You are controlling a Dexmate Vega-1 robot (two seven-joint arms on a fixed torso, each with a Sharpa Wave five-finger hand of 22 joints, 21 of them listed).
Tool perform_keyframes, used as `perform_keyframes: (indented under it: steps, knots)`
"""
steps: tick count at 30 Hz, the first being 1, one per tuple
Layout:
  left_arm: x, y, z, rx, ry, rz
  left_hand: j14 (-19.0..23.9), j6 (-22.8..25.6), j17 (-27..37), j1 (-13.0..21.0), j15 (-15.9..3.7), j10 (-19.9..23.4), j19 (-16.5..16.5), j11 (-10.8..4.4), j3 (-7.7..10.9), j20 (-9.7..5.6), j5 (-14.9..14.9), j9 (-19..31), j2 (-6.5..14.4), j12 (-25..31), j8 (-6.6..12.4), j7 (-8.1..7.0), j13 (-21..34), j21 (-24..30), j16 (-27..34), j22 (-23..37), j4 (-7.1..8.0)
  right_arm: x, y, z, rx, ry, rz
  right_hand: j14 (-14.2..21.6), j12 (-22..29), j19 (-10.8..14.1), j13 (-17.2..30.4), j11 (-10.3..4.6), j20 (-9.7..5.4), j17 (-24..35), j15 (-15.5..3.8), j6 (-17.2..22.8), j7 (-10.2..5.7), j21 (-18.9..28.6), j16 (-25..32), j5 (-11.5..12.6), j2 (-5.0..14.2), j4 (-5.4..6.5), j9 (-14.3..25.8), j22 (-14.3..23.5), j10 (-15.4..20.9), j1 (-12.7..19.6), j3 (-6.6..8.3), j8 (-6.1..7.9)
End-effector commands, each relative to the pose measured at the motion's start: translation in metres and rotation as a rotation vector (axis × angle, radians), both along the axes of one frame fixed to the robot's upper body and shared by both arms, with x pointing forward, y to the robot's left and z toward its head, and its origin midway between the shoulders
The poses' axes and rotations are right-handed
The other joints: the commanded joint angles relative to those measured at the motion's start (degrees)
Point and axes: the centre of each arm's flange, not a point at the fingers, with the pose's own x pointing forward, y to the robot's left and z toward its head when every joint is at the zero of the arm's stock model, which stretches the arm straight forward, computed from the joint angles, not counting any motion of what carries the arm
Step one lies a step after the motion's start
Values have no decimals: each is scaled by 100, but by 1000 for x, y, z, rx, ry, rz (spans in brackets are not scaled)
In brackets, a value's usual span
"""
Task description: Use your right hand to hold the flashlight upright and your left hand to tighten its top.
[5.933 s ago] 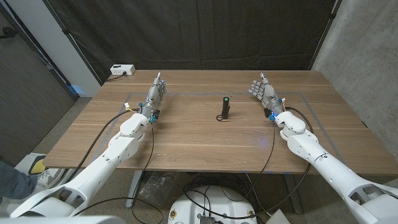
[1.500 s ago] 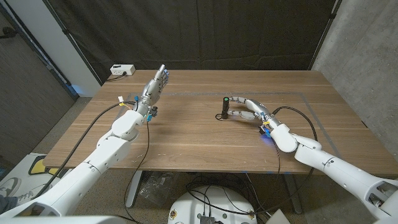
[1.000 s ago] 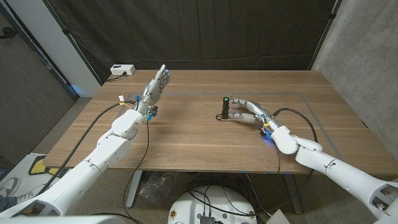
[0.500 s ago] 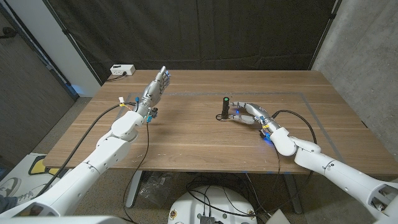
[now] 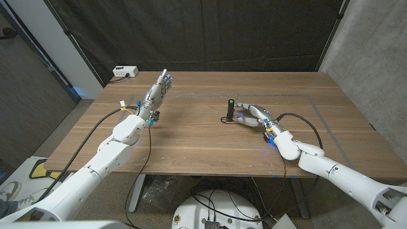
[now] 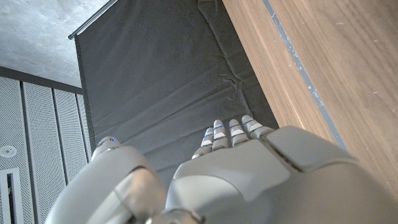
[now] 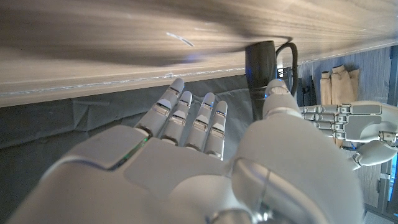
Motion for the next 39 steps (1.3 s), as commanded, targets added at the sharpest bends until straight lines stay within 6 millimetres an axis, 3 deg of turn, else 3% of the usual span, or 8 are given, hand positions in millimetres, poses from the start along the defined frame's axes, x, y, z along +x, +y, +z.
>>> perform_keyframes:
  steps: [1,19,39]
  knots:
    - [7,3,-2,-8,14,-9,8,16,25,21,-6,2,-13,-18,-36,44,-18,13,48,-34,-13,-24,23,-16,-12,14,-2,3,7,0,16,-10,4,53,45,67,20,1,-19,12,-15,56,-19,32,45,35,-55,18,15,17,89,-20,-21,20]
    - [11,5,-5,-14,24,-23,23,47,25,36,-8,13,-11,-12,-54,51,-28,14,65,-43,-13,-44,24,-16,-11,15,0,-5,15,11,19,-40,29,196,78,144,20,-53,-19,15,-51,203,-63,51,61,64,-77,40,17,20,230,-35,-57,63]
    - [11,7,-6,-12,34,-23,31,60,26,48,-10,17,-9,-29,-74,71,-39,15,84,-53,-21,-47,25,-16,-13,16,5,1,15,11,20,-33,19,283,101,217,19,-93,-33,20,-94,372,-118,66,59,96,-59,64,18,22,353,-43,-74,110]
